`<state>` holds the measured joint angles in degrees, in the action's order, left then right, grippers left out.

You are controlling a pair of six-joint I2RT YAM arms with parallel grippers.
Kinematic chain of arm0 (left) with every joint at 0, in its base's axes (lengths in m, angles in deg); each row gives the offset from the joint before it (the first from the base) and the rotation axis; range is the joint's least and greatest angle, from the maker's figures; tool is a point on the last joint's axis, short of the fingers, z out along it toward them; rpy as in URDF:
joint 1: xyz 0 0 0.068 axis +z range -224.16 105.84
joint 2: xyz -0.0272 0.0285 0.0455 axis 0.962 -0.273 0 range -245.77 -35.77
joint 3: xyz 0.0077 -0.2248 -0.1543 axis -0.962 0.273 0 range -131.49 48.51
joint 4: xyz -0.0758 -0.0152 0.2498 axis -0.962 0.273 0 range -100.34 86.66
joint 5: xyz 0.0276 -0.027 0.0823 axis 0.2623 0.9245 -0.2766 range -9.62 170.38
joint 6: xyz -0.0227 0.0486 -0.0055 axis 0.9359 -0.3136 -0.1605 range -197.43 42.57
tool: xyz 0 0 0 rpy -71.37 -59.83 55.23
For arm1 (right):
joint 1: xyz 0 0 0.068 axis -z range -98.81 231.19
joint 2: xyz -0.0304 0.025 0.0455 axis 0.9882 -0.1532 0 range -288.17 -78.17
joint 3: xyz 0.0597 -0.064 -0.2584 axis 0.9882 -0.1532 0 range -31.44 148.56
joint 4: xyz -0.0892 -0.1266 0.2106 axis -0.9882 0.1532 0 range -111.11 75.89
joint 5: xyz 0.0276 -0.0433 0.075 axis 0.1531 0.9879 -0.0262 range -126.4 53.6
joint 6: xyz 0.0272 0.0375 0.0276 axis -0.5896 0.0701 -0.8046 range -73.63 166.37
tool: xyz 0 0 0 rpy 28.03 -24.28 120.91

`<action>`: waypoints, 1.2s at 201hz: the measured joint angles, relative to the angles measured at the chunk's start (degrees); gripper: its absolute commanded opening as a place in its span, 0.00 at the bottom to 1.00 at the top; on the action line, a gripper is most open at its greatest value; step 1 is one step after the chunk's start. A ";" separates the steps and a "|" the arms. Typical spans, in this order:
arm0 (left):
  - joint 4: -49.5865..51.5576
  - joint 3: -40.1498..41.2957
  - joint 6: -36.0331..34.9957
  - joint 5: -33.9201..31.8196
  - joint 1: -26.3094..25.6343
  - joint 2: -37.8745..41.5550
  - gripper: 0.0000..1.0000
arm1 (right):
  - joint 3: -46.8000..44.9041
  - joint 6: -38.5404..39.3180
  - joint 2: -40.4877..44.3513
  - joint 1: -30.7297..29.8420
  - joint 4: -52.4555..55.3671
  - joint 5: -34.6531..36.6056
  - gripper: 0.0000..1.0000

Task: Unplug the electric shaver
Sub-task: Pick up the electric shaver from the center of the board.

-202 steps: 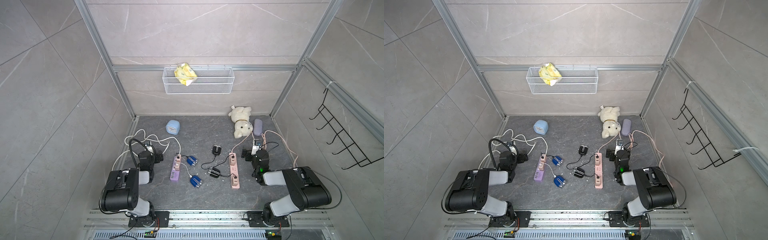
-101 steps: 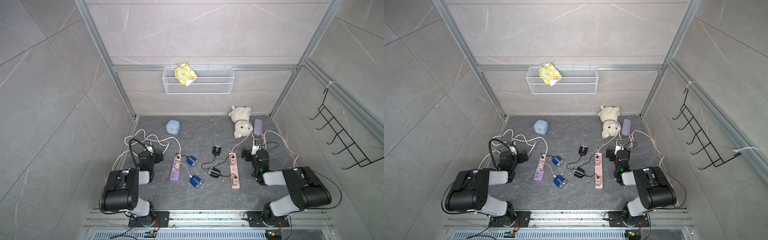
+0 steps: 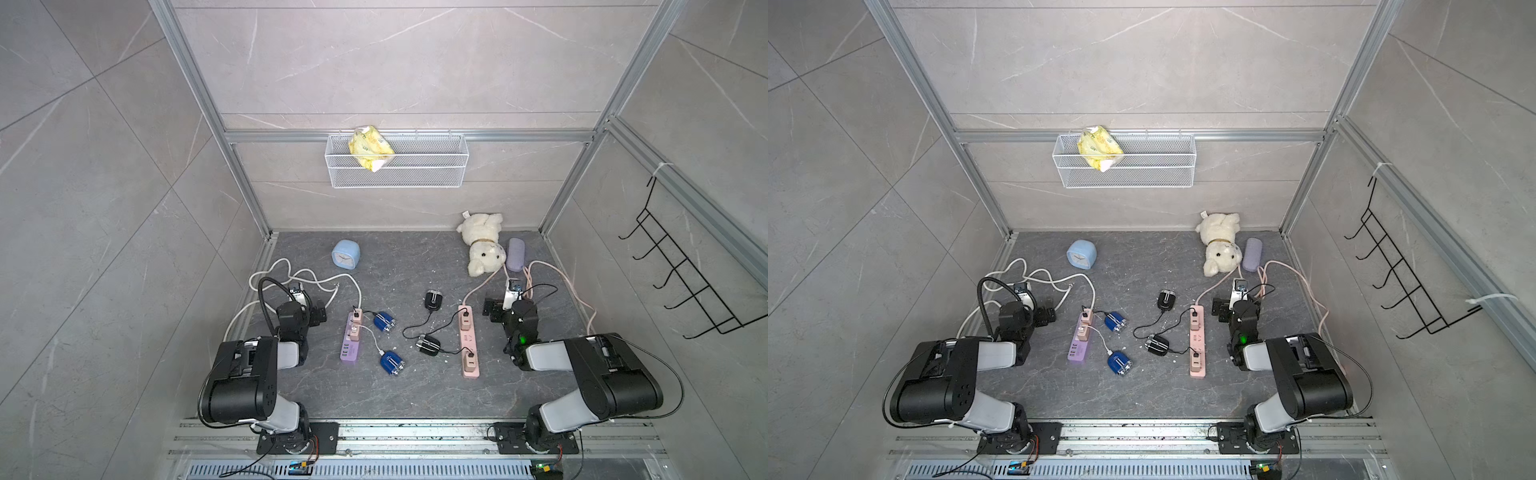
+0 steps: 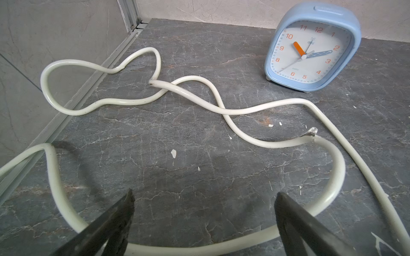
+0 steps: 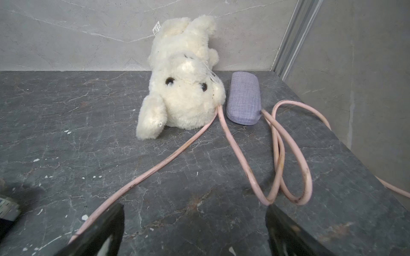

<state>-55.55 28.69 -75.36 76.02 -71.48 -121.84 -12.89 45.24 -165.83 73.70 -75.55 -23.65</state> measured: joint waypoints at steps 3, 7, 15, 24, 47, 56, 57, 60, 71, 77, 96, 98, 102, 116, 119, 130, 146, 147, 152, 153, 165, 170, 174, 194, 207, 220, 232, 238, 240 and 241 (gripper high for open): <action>0.39 -0.17 0.00 0.00 0.00 0.02 1.00 | 0.17 0.11 0.13 0.00 0.63 -0.11 0.99; 0.96 -0.42 0.00 -0.02 0.00 0.11 1.00 | 0.50 0.13 0.44 0.00 1.57 -0.13 0.99; 3.45 -1.49 0.02 -0.11 0.00 0.55 1.00 | 1.33 0.33 1.44 -0.02 4.26 -0.15 0.99; 7.17 -3.32 0.07 -0.33 -0.02 1.44 1.00 | 2.75 0.35 3.15 0.00 7.78 -0.11 0.99; 18.01 -10.56 1.22 -1.53 -0.22 4.46 1.00 | 8.04 0.33 7.67 -0.20 16.20 0.61 1.00; 21.88 -13.55 2.14 -1.44 -0.46 5.60 1.00 | 10.14 -0.22 9.22 -0.39 19.17 1.31 1.00; 22.25 -13.79 2.25 -1.44 -0.48 5.68 1.00 | 10.34 -0.24 9.35 -0.42 19.52 1.40 1.00; 23.56 -14.75 2.54 -1.42 -0.55 6.03 1.00 | 11.13 -0.39 9.84 -0.46 20.81 1.51 1.00; 28.33 -17.94 3.98 -0.68 -1.03 7.39 1.00 | 14.43 -0.83 11.58 -0.70 26.36 1.40 0.99; 31.08 -19.65 4.94 0.11 -1.42 8.31 1.00 | 16.48 -0.96 12.44 -0.96 29.57 1.18 0.99; 38.05 -23.26 8.39 2.16 -4.00 11.32 1.00 | 23.96 -0.72 14.86 -3.41 39.54 0.42 0.99; 38.53 -23.45 8.63 2.29 -4.33 11.58 1.00 | 24.81 -0.61 15.08 -3.87 40.68 0.42 0.99; 39.80 -23.98 9.49 2.82 -5.20 12.35 1.00 | 26.14 -0.55 15.52 -4.70 42.27 0.20 0.98; 43.54 -25.31 12.33 4.07 -9.38 15.26 1.00 | 31.08 -0.31 17.00 -9.31 48.24 -0.50 0.98; 44.19 -25.55 12.83 4.31 -10.29 15.80 1.00 | 32.02 -0.20 17.25 -10.40 49.40 -0.55 0.98; 46.56 -26.47 14.73 5.05 -14.05 17.81 1.00 | 35.23 -0.28 17.84 -14.91 53.24 -1.57 0.97; 50.03 -28.50 16.98 5.90 -19.37 19.39 1.00 | 38.45 -0.44 17.90 -21.94 57.96 -2.80 0.96; 50.16 -28.61 17.07 5.92 -19.56 19.41 1.00 | 38.51 -0.50 17.90 -22.23 58.12 -2.82 0.96; 51.43 -29.49 17.64 6.05 -21.09 19.45 1.00 | 38.82 -0.59 17.86 -24.61 59.14 -2.99 0.96; 51.71 -29.75 17.77 6.03 -21.44 19.45 1.00 | 38.82 -0.59 17.86 -24.90 59.28 -2.97 0.96; 54.90 -31.98 18.86 5.92 -24.50 19.17 1.00 | 38.84 -1.01 17.46 -30.49 61.61 -2.89 0.97; 56.28 -32.85 19.28 5.81 -25.57 19.06 1.00 | 38.84 -1.25 17.00 -32.87 62.47 -2.73 0.97; 57.42 -33.51 19.63 5.75 -26.47 18.97 1.00 | 38.84 -1.33 16.57 -34.84 63.08 -2.38 0.96; 60.96 -34.25 21.73 5.75 -28.35 19.39 1.00 | 38.84 -1.88 13.46 -44.39 65.00 0.11 0.97; 62.45 -33.09 23.21 5.77 -28.41 20.48 1.00 | 38.84 -2.23 11.08 -50.56 65.79 2.56 0.97; 63.60 -31.12 24.65 5.90 -28.41 22.51 0.99 | 38.82 -2.67 8.96 -55.76 66.01 4.37 0.98; 64.70 -29.53 26.08 6.01 -28.48 24.61 1.00 | 38.60 -3.48 7.41 -59.41 65.94 5.55 0.98; 65.22 -28.96 26.58 6.03 -28.59 25.49 1.00 | 38.29 -3.98 6.78 -60.87 65.75 6.08 0.99; 65.46 -28.83 26.75 6.05 -28.63 25.75 1.00 | 38.21 -4.13 6.62 -61.29 65.72 6.25 0.99; 65.53 -28.79 26.82 6.05 -28.65 25.81 1.00 | 38.18 -4.20 6.58 -61.40 65.72 6.29 0.99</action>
<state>9.98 -0.09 -48.54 82.08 -100.14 -96.02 25.29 41.04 -159.25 12.31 -9.82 -17.35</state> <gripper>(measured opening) 0.996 0.981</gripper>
